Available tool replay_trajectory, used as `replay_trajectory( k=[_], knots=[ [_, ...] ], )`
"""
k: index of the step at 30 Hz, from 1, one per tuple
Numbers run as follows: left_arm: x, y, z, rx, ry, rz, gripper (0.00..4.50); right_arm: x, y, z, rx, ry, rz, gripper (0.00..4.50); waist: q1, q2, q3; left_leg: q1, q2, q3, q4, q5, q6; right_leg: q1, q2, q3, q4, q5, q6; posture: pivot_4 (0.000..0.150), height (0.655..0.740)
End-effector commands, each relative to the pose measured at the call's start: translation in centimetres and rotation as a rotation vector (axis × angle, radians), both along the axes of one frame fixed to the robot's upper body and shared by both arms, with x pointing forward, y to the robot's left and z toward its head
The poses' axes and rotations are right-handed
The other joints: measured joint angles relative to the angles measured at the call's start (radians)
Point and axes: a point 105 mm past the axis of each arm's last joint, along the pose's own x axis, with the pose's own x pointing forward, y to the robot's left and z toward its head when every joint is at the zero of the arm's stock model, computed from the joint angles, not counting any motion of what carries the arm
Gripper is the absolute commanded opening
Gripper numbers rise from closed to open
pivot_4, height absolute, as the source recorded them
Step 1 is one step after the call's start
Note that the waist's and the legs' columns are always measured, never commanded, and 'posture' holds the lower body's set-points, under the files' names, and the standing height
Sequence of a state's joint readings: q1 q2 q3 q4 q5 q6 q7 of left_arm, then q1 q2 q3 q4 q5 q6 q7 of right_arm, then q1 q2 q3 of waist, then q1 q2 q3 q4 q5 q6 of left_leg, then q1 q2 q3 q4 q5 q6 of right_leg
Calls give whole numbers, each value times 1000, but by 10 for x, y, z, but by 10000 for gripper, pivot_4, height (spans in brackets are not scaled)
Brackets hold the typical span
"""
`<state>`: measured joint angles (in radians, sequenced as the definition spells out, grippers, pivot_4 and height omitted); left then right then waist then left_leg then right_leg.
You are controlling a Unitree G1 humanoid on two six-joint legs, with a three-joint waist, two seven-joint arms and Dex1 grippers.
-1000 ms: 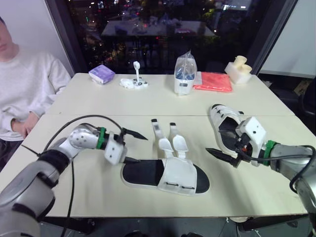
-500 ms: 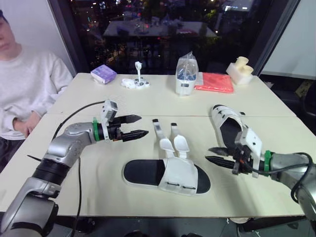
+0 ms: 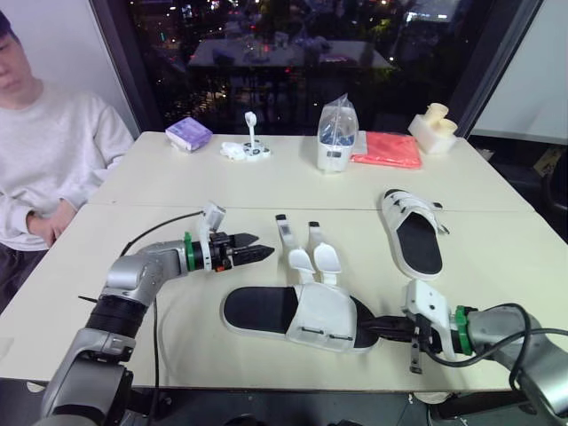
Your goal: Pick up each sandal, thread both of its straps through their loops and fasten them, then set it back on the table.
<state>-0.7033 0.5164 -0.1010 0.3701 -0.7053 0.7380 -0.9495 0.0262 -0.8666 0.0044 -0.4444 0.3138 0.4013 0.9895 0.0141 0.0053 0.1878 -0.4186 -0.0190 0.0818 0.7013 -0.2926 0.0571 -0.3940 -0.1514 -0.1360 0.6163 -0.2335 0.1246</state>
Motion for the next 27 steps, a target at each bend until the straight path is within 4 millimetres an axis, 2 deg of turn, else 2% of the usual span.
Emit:
replay_trajectory(
  k=[1, 10, 15, 20, 27],
  knots=[
    [6, -4, 4, -25, 48, 8, 45000, 3, 9, 4, 5, -74, 33, 254, 1, 0, 0, 1, 0, 0, 0, 0, 0, 1, 0, 0, 0, 0, 0, 1500, 7400],
    [12, -23, -6, -76, 234, -26, 45000, 0, 29, -17, -8, -86, 173, 254, -5, -1, 0, 4, 0, 0, -1, 0, 0, 3, 0, 0, -1, 0, 0, 1500, 7400],
    [21, -33, -9, -102, 313, -10, 45000, 1, 44, -17, -8, -107, 250, 254, -8, -1, -1, 5, 1, 0, -2, 1, -2, 4, 1, 0, 0, 0, 0, 1500, 7400],
    [35, -47, -14, -132, 353, 41, 45000, 3, 47, -19, -36, -121, 311, 254, -6, -1, -1, 6, 1, 0, -2, 1, -2, 4, 1, 0, 0, 0, 0, 1500, 7400],
    [34, -52, -18, -107, 336, 5, 45000, 18, 55, 6, 18, -195, 293, 254, -8, -1, -1, 6, 1, 0, -2, 1, -2, 4, 0, 0, 1, 0, 0, 1500, 7400]
  ],
)
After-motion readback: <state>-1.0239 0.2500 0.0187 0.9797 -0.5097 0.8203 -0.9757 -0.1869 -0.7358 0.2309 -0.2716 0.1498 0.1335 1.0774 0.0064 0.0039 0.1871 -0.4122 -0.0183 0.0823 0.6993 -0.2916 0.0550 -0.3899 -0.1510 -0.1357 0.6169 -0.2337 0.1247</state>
